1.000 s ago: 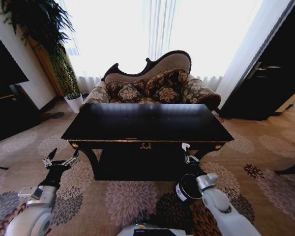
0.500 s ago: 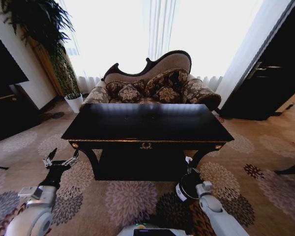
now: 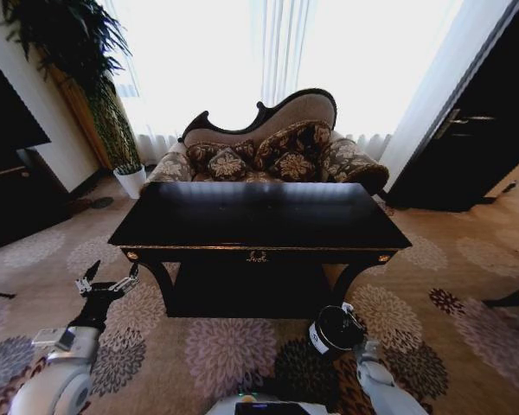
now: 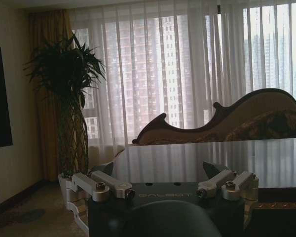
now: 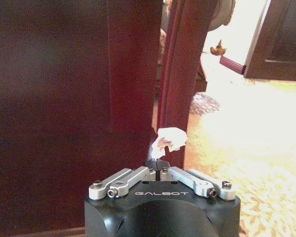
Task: Move to the front of the table and place the trash on the table into the trash bin.
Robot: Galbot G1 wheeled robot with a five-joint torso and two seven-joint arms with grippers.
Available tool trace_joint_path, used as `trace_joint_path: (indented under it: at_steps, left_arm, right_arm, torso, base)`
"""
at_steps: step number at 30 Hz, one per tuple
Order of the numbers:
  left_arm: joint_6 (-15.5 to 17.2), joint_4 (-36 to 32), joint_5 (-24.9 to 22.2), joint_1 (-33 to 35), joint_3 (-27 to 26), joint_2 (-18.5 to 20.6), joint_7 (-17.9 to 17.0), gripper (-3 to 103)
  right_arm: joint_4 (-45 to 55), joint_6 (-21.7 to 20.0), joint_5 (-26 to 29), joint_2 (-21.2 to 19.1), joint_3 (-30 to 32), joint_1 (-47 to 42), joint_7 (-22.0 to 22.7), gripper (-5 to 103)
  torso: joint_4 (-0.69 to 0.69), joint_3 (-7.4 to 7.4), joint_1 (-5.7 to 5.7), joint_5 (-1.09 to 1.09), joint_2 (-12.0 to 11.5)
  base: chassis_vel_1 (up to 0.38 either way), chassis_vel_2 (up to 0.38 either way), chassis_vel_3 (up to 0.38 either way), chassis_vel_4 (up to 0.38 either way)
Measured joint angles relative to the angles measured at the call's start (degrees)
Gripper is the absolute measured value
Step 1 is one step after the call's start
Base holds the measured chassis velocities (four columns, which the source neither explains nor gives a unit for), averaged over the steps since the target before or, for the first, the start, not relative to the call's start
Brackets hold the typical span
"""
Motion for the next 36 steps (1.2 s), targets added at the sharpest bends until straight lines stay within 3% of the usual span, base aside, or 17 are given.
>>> trace_joint_path:
  at_steps: [13,28,31,33,34,35,36]
  left_arm:
    - [0.0,0.0,0.0,0.0,0.0,0.0,0.0,100]
    - [0.0,0.0,0.0,0.0,0.0,0.0,0.0,100]
    - [0.0,0.0,0.0,0.0,0.0,0.0,0.0,100]
    - [0.0,0.0,0.0,0.0,0.0,0.0,0.0,100]
    - [0.0,0.0,0.0,0.0,0.0,0.0,0.0,100]
    - [0.0,0.0,0.0,0.0,0.0,0.0,0.0,100]
    - [0.0,0.0,0.0,0.0,0.0,0.0,0.0,100]
  right_arm:
    - [-16.7,1.6,-9.6,2.7,0.1,8.9,2.2,0]
    - [-20.3,-2.1,-14.4,5.6,0.7,12.9,5.0,-3]
    - [-19.9,-3.2,-14.5,5.5,0.7,12.6,5.2,3]
    - [-19.5,-3.9,-14.5,5.5,0.7,12.4,5.3,13]
    - [-19.5,-4.0,-14.4,5.5,0.7,12.4,5.4,13]
    - [-19.2,-4.2,-14.2,5.5,0.7,12.3,5.4,23]
    - [-19.2,-4.2,-14.2,5.5,0.7,12.3,5.4,23]
  torso:
    - [0.01,0.0,0.0,-0.01,0.0]
    - [0.02,0.0,0.0,-0.01,0.0]
    - [0.01,0.0,0.0,-0.01,0.0]
    - [0.0,0.0,0.0,0.0,0.0]
    - [0.0,0.0,0.0,0.0,0.0]
    - [0.0,0.0,0.0,0.0,0.0]
    - [0.0,0.0,0.0,0.0,0.0]
  base:
    - [0.0,0.0,0.0,0.0]
    - [0.0,0.0,0.0,0.0]
    - [0.0,0.0,0.0,0.0]
    - [0.0,0.0,0.0,0.0]
    - [0.0,0.0,0.0,0.0]
    - [0.0,0.0,0.0,0.0]
    - [0.0,0.0,0.0,0.0]
